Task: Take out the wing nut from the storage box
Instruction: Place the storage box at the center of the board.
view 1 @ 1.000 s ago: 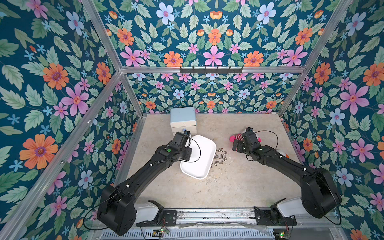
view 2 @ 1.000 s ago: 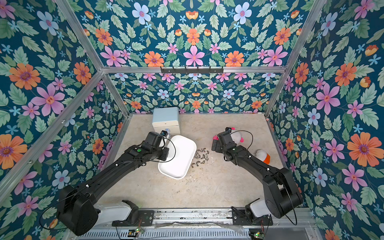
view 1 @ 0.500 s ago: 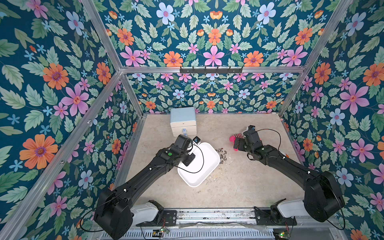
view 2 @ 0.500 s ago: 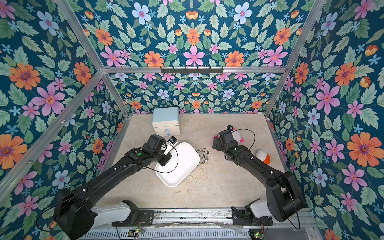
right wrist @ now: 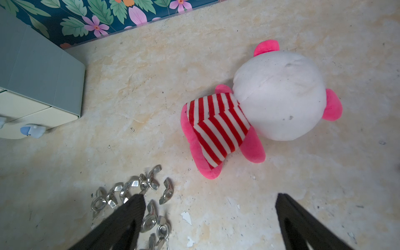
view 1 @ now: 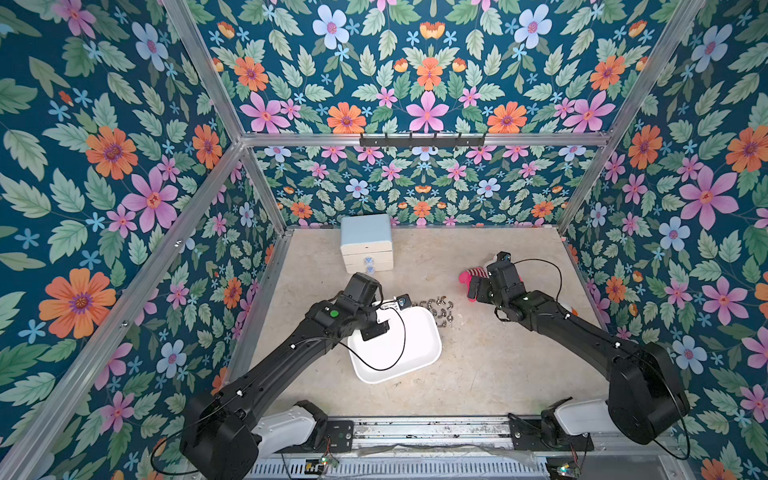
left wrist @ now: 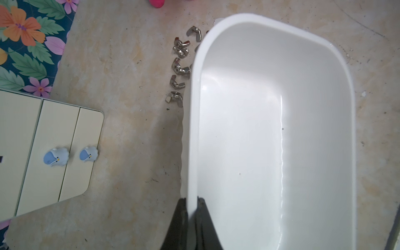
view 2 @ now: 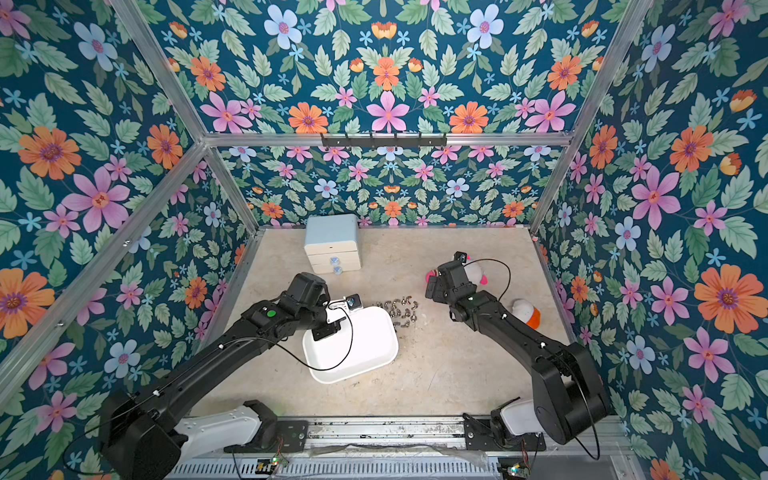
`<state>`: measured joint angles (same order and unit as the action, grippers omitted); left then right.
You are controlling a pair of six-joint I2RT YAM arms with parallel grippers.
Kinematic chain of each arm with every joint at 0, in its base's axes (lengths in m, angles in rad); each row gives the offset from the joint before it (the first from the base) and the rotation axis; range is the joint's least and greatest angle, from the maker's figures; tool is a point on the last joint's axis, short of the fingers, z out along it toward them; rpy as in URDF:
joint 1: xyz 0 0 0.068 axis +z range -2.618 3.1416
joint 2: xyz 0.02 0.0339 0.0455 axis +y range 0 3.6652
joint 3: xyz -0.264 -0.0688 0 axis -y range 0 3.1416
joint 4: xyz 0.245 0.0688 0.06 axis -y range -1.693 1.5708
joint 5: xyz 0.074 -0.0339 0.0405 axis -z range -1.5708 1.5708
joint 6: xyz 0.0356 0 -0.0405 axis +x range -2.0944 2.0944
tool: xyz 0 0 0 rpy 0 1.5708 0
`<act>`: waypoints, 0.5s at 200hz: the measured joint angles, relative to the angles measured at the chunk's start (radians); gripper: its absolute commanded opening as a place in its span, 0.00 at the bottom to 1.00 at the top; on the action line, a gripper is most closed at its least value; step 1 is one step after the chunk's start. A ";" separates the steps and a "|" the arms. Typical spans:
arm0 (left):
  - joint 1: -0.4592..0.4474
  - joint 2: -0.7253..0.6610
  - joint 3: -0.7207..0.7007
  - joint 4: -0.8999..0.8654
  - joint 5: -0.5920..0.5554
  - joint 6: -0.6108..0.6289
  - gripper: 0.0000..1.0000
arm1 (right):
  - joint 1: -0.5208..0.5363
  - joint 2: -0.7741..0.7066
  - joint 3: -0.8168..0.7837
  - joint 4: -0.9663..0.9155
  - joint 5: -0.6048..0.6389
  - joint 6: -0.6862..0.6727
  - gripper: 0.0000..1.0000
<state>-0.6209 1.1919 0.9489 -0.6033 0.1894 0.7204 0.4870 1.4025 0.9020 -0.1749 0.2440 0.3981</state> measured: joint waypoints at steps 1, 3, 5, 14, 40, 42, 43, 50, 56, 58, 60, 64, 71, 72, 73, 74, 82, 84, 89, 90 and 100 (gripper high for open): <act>0.000 0.002 0.000 -0.001 0.000 0.002 0.00 | 0.000 0.000 0.000 0.000 0.000 0.000 0.99; 0.000 0.004 0.002 -0.003 0.001 0.005 0.00 | 0.000 0.000 0.000 0.000 0.000 0.000 0.99; 0.000 0.008 0.002 -0.006 0.001 0.013 0.00 | 0.000 0.000 0.000 0.000 0.000 0.000 0.99; 0.000 0.020 0.005 -0.014 0.002 0.020 0.00 | 0.000 0.000 0.000 0.000 0.000 0.000 0.99; 0.000 0.030 0.008 -0.027 -0.005 0.040 0.00 | 0.000 0.000 0.000 0.000 0.000 0.000 0.99; 0.000 0.030 0.008 -0.027 -0.006 0.040 0.00 | 0.000 0.000 0.000 0.000 0.000 0.000 0.99; 0.000 0.030 0.008 -0.027 -0.006 0.040 0.00 | 0.000 0.000 0.000 0.000 0.000 0.000 0.99; 0.001 0.026 0.007 -0.025 -0.009 0.040 0.00 | 0.000 0.000 0.000 0.000 0.000 0.000 0.99; 0.001 0.020 0.004 -0.020 -0.013 0.041 0.00 | 0.000 0.000 0.000 0.000 0.000 0.000 0.99; 0.001 0.018 0.003 -0.018 -0.014 0.040 0.00 | 0.000 0.000 0.000 0.000 0.000 0.000 0.99; 0.001 0.016 0.001 -0.017 -0.015 0.040 0.00 | 0.000 0.000 0.000 0.000 0.000 0.000 0.99; 0.001 0.010 -0.002 -0.013 -0.019 0.040 0.00 | -0.001 0.000 0.000 0.000 0.000 0.000 0.99; 0.001 0.000 -0.008 -0.006 -0.031 0.040 0.00 | -0.001 0.000 0.000 0.000 0.000 0.000 0.99; 0.001 -0.002 -0.008 -0.005 -0.032 0.040 0.00 | -0.001 0.000 0.000 0.000 0.000 0.000 0.99; 0.001 -0.004 -0.010 -0.002 -0.035 0.041 0.00 | -0.001 0.000 0.000 0.000 0.000 0.000 0.99; 0.001 -0.005 -0.011 -0.001 -0.037 0.041 0.00 | -0.001 0.000 0.000 0.000 0.000 0.000 0.99; 0.001 -0.019 -0.017 0.014 -0.051 0.040 0.00 | -0.002 0.000 0.000 0.000 0.000 0.000 0.99; 0.001 -0.023 -0.019 0.022 -0.058 0.040 0.00 | -0.002 0.000 0.000 0.000 0.000 0.000 0.99; 0.001 -0.033 -0.024 0.036 -0.072 0.039 0.00 | -0.002 0.000 0.000 0.000 0.000 0.000 0.99; 0.001 -0.034 -0.025 0.038 -0.074 0.039 0.00 | -0.002 0.000 0.000 0.000 0.000 0.000 0.99; 0.001 -0.055 -0.034 0.072 -0.116 0.036 0.00 | -0.002 0.000 0.000 0.000 0.000 0.000 0.99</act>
<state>-0.6197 1.1366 0.9154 -0.5316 0.0734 0.7563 0.4850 1.4021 0.9020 -0.1745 0.2436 0.3985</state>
